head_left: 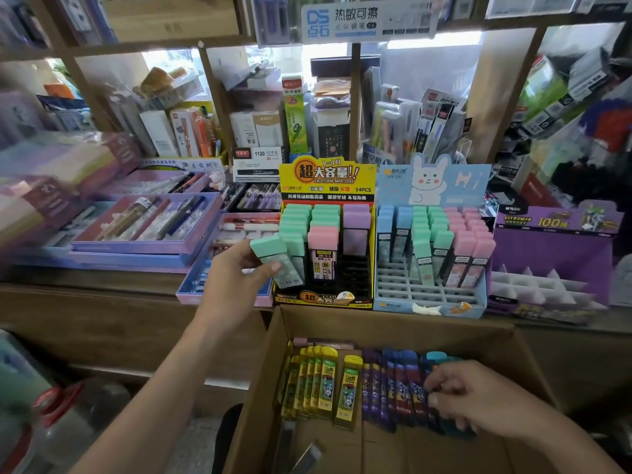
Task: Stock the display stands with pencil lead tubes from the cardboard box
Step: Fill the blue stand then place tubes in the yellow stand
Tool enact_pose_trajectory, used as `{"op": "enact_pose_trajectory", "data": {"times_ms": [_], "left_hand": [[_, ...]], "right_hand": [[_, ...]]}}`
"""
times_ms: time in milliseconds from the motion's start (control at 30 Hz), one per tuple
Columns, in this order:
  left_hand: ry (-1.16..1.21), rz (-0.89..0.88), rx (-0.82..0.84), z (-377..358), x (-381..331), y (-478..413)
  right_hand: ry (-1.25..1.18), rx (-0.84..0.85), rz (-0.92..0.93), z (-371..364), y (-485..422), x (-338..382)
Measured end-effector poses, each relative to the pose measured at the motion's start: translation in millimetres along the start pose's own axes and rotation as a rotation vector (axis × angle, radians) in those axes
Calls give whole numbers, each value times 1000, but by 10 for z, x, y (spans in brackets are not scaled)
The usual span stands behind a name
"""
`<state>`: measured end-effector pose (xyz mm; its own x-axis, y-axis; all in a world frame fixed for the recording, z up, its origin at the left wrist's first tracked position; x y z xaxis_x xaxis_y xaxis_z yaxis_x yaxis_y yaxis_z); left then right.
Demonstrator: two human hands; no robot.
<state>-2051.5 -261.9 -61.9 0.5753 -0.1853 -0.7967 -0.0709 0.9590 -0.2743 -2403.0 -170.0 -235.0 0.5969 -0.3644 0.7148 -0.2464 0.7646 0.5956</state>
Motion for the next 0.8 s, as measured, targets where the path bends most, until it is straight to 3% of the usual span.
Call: {"op": "enact_pose_trajectory", "data": {"times_ms": [533, 800], "left_hand": [[-407, -158, 47, 24, -233, -62], [-407, -112, 42, -74, -83, -29]], "right_hand": [[25, -14, 40, -11, 81, 118], [45, -54, 43, 13, 73, 92]]}}
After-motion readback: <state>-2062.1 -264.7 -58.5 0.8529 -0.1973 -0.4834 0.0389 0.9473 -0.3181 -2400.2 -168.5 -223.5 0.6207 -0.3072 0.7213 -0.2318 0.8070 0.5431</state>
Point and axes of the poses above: each hand's wrist, its own y-axis away from the middle knuckle, its own z-axis out of the back of the hand, x = y × z, the point moved 10 cm from there along -y, towards the middle knuckle, and after that the axes turned 7 degrees about -y, right-handed, at the moved point
